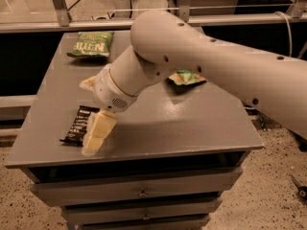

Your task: Pick rxbar chocolate

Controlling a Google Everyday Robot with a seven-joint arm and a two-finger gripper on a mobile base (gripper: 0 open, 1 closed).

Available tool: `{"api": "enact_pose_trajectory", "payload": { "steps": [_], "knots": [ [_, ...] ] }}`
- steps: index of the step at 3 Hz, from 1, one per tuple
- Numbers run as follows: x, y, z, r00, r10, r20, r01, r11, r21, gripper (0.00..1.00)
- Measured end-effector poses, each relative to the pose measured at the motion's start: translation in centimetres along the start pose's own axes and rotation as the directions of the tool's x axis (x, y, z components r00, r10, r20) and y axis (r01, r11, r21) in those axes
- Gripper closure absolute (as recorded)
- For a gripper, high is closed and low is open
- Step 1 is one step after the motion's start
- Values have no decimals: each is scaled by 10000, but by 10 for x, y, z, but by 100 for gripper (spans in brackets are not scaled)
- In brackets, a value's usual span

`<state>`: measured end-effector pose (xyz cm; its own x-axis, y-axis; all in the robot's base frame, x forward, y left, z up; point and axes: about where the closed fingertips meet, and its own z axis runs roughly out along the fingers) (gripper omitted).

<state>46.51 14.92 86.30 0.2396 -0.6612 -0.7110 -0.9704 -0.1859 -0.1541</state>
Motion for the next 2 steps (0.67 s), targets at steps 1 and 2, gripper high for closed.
{"api": "enact_pose_trajectory", "payload": {
  "steps": [1,2],
  "knots": [
    [1,5,24,9993,352,-97,-354,9989,-307,0],
    [7,6,38,9976,656,-227,-665,9968,-438,0]
  ]
}}
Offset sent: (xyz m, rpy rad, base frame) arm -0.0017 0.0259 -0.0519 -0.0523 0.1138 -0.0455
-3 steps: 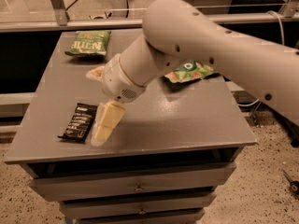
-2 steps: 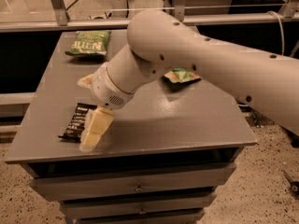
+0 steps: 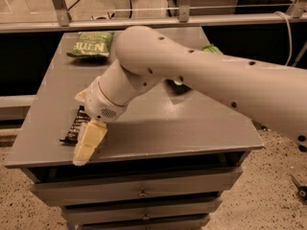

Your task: Pick rxbar chocolate

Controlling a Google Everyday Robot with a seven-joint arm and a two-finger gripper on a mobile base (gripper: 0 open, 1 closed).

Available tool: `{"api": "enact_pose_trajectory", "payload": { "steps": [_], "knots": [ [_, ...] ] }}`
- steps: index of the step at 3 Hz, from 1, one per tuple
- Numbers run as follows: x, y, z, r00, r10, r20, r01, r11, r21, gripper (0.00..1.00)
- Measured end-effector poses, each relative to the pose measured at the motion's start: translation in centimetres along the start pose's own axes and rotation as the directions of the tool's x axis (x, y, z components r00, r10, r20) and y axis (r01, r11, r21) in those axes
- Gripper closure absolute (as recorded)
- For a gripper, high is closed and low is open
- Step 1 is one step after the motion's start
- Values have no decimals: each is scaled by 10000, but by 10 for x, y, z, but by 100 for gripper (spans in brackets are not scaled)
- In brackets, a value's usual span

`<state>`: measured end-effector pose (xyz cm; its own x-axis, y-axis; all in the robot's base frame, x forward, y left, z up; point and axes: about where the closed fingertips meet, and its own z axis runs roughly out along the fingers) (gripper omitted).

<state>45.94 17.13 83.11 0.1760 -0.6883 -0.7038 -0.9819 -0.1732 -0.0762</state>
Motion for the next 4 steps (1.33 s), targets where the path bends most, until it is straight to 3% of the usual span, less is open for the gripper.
{"api": "enact_pose_trajectory", "payload": {
  "steps": [1,4],
  "knots": [
    [5,-4,5,9997,220,-71,-220,9998,-3,14],
    [7,-13,2,9973,681,-283,-681,9977,-17,83]
  ]
}}
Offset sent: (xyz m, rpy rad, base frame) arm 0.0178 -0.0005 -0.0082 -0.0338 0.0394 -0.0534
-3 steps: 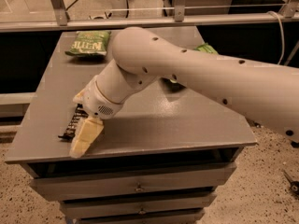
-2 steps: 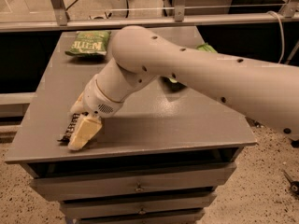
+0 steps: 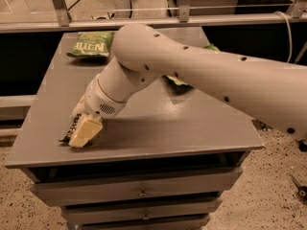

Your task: Pick rxbar chocolate

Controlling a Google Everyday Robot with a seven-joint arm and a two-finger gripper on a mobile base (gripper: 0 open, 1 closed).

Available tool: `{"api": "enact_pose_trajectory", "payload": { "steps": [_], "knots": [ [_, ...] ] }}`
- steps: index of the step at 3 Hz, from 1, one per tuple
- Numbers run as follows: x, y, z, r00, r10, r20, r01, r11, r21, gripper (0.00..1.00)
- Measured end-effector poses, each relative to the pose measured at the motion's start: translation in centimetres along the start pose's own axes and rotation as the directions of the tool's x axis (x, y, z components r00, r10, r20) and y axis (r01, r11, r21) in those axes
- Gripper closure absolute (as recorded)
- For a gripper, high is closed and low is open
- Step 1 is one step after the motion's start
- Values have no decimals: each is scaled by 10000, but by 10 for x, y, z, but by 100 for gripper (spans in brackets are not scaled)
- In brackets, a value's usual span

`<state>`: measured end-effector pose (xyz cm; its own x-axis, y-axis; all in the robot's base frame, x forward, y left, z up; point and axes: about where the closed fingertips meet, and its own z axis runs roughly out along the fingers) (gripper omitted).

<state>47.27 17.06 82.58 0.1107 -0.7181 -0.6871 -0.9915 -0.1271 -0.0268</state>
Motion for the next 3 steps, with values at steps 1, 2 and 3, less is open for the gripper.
{"api": "enact_pose_trajectory", "payload": {
  "steps": [1,2,3],
  "knots": [
    [-5,-6,-14,9994,99,318,-104,9998,160,100],
    [-15,-20,-45,9958,72,916,-127,9982,593,100],
    [-24,-36,-87,9788,45,2048,-260,9944,1023,100]
  ]
}}
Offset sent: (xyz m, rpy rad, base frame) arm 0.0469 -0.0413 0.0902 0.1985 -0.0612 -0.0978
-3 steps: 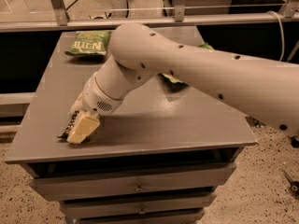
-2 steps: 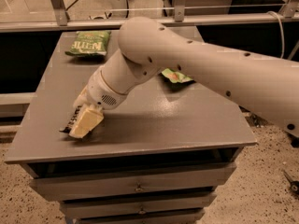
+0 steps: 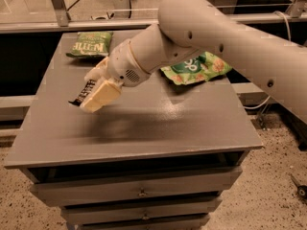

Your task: Pick rxbar chocolate

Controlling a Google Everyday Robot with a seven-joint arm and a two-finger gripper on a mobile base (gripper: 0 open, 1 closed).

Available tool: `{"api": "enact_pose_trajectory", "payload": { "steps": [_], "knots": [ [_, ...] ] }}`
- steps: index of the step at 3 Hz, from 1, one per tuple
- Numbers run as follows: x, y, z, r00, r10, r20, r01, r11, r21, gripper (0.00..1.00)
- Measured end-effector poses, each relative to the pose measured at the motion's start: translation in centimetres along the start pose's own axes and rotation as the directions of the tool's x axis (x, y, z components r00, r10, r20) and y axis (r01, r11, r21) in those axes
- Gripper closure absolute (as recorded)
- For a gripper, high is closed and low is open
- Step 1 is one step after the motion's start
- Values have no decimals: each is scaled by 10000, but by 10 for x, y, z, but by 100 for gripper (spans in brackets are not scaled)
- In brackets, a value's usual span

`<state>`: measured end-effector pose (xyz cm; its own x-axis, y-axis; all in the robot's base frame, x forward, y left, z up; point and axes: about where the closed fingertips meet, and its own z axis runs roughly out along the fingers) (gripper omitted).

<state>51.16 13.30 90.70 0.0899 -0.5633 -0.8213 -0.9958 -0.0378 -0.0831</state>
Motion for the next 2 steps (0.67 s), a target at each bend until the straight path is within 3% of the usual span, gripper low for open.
{"api": "enact_pose_trajectory", "payload": {
  "steps": [1,2],
  "knots": [
    [-12,-14,-30,9822,350,1848,-365,9993,43,100],
    [-20,-13,-36,9670,656,2463,-647,9978,-117,100]
  ]
}}
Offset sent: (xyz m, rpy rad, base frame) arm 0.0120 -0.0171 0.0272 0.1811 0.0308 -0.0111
